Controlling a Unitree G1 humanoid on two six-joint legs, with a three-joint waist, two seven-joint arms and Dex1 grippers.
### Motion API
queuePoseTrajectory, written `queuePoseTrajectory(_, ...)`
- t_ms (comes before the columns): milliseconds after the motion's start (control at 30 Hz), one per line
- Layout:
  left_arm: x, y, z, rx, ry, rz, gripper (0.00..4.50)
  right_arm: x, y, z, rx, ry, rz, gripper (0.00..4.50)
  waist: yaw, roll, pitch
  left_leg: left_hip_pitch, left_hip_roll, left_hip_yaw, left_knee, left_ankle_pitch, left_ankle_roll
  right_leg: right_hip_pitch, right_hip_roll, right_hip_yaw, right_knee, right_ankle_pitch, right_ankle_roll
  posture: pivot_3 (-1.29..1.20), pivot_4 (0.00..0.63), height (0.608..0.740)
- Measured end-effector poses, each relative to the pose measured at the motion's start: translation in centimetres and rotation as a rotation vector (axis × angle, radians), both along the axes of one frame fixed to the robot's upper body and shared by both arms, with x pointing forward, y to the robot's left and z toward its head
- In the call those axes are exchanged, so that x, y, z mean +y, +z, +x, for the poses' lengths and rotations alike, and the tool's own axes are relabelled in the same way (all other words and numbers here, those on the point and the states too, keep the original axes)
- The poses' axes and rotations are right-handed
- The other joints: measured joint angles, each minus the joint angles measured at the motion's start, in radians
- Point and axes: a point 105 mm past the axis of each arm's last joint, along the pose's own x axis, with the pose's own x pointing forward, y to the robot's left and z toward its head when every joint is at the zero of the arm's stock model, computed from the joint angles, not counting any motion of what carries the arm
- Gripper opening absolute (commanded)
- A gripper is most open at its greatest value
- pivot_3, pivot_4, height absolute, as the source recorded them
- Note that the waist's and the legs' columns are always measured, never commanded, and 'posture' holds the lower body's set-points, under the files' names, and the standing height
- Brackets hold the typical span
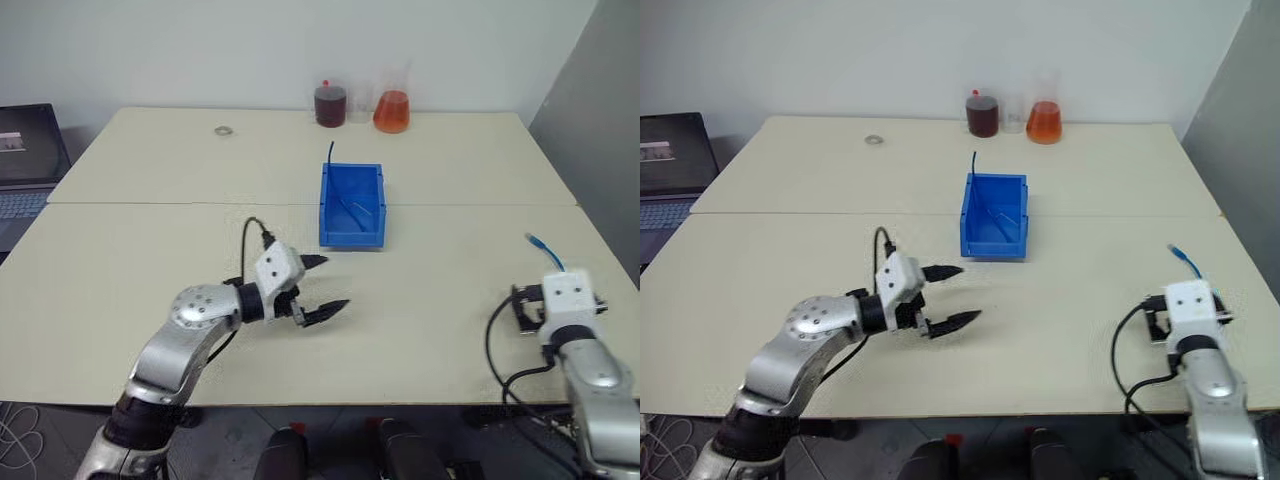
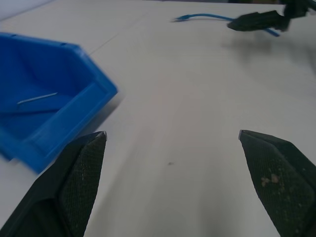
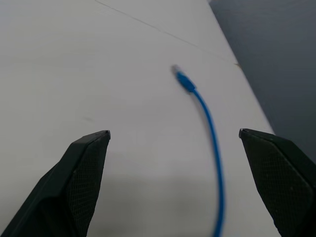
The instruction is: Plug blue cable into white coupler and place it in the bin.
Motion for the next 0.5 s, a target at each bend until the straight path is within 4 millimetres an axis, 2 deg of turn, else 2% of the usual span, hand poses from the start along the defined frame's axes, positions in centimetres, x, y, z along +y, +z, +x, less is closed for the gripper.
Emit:
queuePoseTrajectory(100,-1.9,0.0,-0.2,-0.003,-0.133,0.011,4.5,-2.5,0.3,0.7,0.053,0.009,0.054,4.45,0.001,0.0,0.0,0.0,0.0,0.0,0.0,0.0,0.0,0.0,0.0,0.0,0.0,0.001,-0.002,0.0,0.15,0.74)
queuePoseTrajectory(167,-3.0,0.1,-0.2,-0.008,-0.19,0.008,4.5,-3.4,0.0,1.1,0.09,0.027,0.12,4.45,0.001,0.0,0.0,-0.001,-0.001,0.0,0.0,0.0,0.0,0.001,0.0,0.0,-0.001,0.001,-0.002,0.0,0.15,0.74)
queuePoseTrajectory(233,-4.3,0.3,0.0,-0.027,-0.244,0.002,4.5,-5.1,-0.5,1.5,0.144,0.025,0.164,4.45,0.004,0.0,0.0,-0.001,-0.001,0.001,0.001,0.0,0.0,0.001,-0.001,0.001,-0.001,0.002,-0.002,0.0,0.15,0.74)
queuePoseTrajectory(400,-5.5,0.5,0.3,-0.049,-0.284,-0.013,4.5,-7.6,-1.4,2.4,0.199,0.06,0.263,4.45,0.0,0.0,0.0,-0.001,-0.001,0.001,0.001,0.0,0.001,0.001,0.0,0.001,-0.002,0.002,-0.002,0.0,0.15,0.74)
queuePoseTrajectory(500,-5.4,0.3,0.4,-0.043,-0.279,-0.01,4.5,-7.9,-2.4,3.2,0.229,0.094,0.325,4.45,-0.003,0.001,0.0,-0.001,-0.001,0.001,0.001,0.0,0.001,0.001,0.0,0.001,-0.001,0.002,-0.002,0.0,0.15,0.74)
